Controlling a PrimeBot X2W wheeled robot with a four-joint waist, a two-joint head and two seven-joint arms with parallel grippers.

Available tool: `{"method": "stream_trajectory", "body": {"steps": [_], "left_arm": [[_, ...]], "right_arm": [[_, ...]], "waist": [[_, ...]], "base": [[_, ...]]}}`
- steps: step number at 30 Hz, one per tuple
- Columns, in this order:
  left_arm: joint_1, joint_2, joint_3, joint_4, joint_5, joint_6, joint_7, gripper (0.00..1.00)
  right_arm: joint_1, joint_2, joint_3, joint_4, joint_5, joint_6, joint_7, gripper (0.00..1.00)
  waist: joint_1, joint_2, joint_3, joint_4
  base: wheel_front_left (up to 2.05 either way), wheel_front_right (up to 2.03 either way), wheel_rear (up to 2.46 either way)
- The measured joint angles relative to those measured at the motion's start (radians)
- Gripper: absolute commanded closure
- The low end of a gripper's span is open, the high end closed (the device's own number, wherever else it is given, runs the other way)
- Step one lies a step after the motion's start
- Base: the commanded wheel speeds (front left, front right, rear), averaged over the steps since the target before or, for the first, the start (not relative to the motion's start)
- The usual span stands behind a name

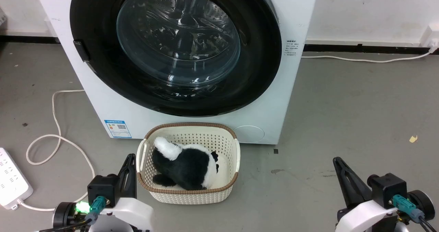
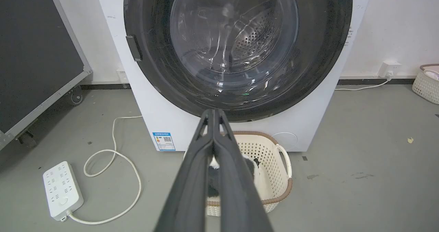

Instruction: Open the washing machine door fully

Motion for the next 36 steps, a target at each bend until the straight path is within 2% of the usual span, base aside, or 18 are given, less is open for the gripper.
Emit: {"method": "stream_trajectory", "body": {"steps": [32,33,34,35,36], "left_arm": [[0.000,0.000,0.000,0.000,0.000,0.000,0.000,1.00],[0.000,0.000,0.000,0.000,-0.001,0.000,0.000,0.00],[0.000,0.000,0.000,0.000,-0.002,0.000,0.000,0.00],[0.000,0.000,0.000,0.000,-0.002,0.000,0.000,1.00],[0.000,0.000,0.000,0.000,-0.002,0.000,0.000,0.00]], "right_arm": [[0.000,0.000,0.000,0.000,0.000,0.000,0.000,1.00],[0.000,0.000,0.000,0.000,0.001,0.000,0.000,0.00],[0.000,0.000,0.000,0.000,0.001,0.000,0.000,0.00],[0.000,0.000,0.000,0.000,0.001,0.000,0.000,1.00],[0.000,0.000,0.000,0.000,0.001,0.000,0.000,0.00]], "waist": [[0.0000,0.0000,0.000,0.000],[0.0000,0.0000,0.000,0.000],[0.0000,0.0000,0.000,0.000],[0.0000,0.0000,0.000,0.000],[0.0000,0.0000,0.000,0.000]], "base": [[0.00,0.00,0.00],[0.00,0.00,0.00],[0.00,0.00,0.00],[0.00,0.00,0.00],[0.00,0.00,0.00]]}}
